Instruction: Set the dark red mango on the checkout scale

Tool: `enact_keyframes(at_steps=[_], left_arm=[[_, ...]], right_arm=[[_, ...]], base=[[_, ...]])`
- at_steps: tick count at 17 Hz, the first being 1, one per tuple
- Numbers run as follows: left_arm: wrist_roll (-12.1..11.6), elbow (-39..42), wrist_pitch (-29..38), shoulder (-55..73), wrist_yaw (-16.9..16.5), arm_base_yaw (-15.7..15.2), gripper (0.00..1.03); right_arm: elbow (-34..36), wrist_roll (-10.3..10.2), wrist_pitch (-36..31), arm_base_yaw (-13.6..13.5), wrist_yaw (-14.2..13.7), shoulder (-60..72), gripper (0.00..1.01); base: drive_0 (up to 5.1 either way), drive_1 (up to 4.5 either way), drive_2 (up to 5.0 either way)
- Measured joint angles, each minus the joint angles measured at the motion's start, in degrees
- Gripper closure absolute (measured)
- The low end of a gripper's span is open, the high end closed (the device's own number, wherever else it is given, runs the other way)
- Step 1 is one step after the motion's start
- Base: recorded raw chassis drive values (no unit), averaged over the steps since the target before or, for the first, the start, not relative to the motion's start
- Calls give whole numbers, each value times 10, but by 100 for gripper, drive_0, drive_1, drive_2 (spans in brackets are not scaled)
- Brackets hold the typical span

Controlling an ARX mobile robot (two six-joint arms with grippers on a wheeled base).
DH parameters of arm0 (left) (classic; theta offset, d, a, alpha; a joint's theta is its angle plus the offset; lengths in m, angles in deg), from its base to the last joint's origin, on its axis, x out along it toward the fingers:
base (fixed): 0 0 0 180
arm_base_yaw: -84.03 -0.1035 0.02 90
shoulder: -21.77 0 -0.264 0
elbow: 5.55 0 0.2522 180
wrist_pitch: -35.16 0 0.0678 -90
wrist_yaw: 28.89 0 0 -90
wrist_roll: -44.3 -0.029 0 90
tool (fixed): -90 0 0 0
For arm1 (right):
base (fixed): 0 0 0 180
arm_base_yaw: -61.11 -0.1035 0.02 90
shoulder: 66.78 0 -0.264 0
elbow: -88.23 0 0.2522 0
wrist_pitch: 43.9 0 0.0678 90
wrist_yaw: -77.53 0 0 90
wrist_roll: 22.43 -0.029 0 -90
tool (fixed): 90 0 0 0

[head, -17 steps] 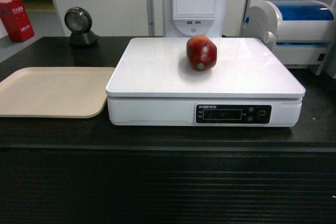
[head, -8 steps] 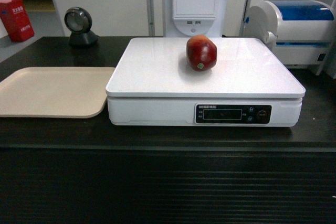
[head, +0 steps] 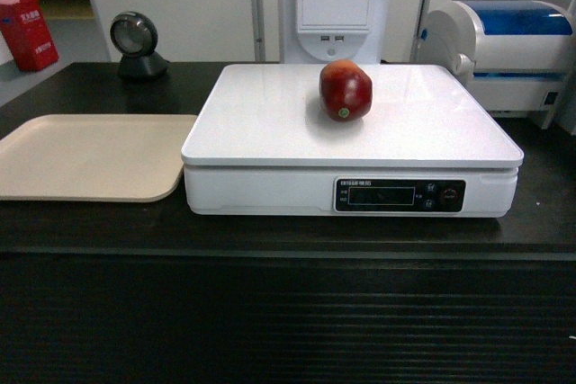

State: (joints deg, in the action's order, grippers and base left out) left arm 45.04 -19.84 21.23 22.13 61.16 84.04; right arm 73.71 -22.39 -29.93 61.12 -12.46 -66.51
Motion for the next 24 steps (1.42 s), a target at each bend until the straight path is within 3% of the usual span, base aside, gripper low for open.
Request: enact_keyframes(at_steps=[24], left_arm=[[-1, 0, 0, 0, 0, 0, 5]], right_arm=[[0, 0, 0, 0, 0, 0, 3]], base=[[0, 0, 0]])
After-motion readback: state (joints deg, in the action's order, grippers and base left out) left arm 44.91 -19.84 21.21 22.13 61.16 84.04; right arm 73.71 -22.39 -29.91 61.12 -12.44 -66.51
